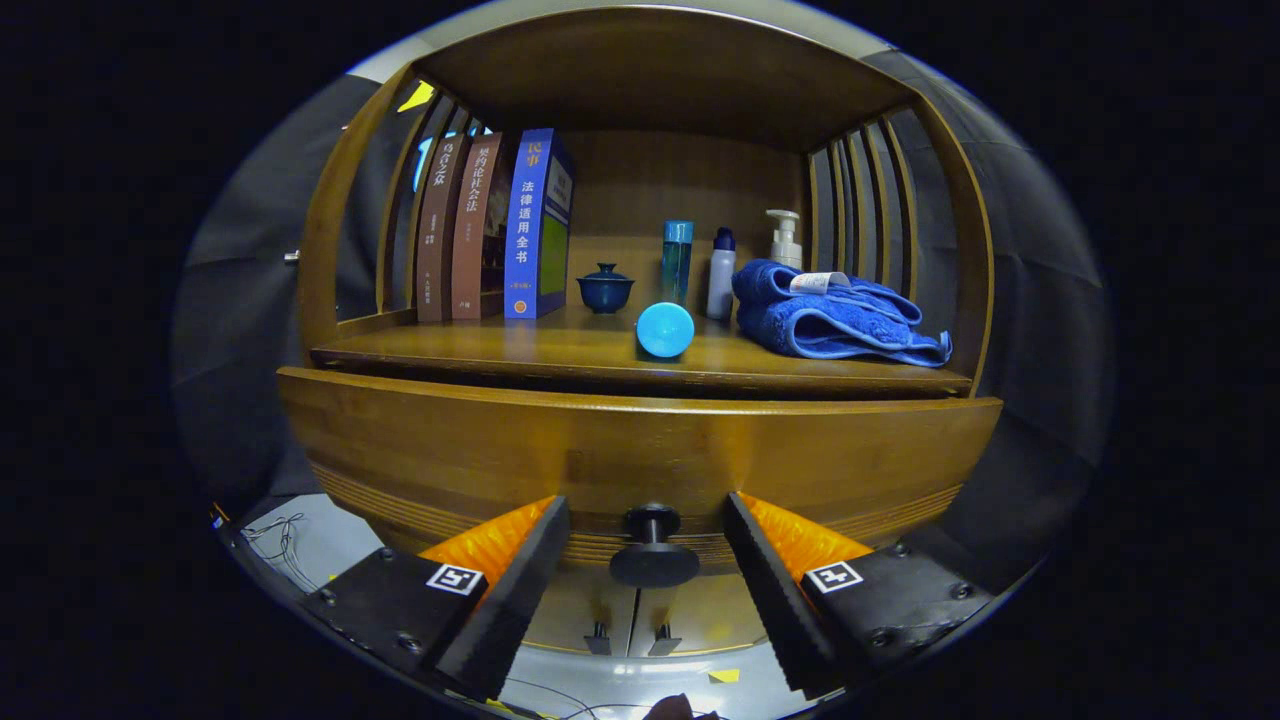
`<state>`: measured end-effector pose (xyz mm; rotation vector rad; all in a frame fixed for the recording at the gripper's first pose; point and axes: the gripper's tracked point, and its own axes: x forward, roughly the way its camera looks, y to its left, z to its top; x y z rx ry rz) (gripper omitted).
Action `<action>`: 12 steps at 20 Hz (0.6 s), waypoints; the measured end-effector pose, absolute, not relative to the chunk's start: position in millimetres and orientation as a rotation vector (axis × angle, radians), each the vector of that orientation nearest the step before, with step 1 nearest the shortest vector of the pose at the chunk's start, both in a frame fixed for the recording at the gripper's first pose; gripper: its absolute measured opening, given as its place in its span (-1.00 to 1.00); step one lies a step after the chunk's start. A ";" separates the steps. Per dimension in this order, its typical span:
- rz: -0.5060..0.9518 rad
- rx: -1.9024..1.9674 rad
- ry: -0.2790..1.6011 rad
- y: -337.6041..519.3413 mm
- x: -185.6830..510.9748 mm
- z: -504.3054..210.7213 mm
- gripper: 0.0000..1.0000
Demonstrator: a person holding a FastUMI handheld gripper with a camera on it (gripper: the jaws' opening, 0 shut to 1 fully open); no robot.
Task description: Pull open the drawer, take out the items inside it, and place them on the countertop above the cabinet.
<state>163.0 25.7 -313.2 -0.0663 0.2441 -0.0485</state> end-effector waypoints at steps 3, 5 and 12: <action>-0.053 -0.067 0.250 26.4 173.8 -312.5 1.00; -0.055 -0.070 0.251 26.5 181.1 -313.1 1.00; -0.054 -0.095 0.248 25.8 182.3 -306.6 1.00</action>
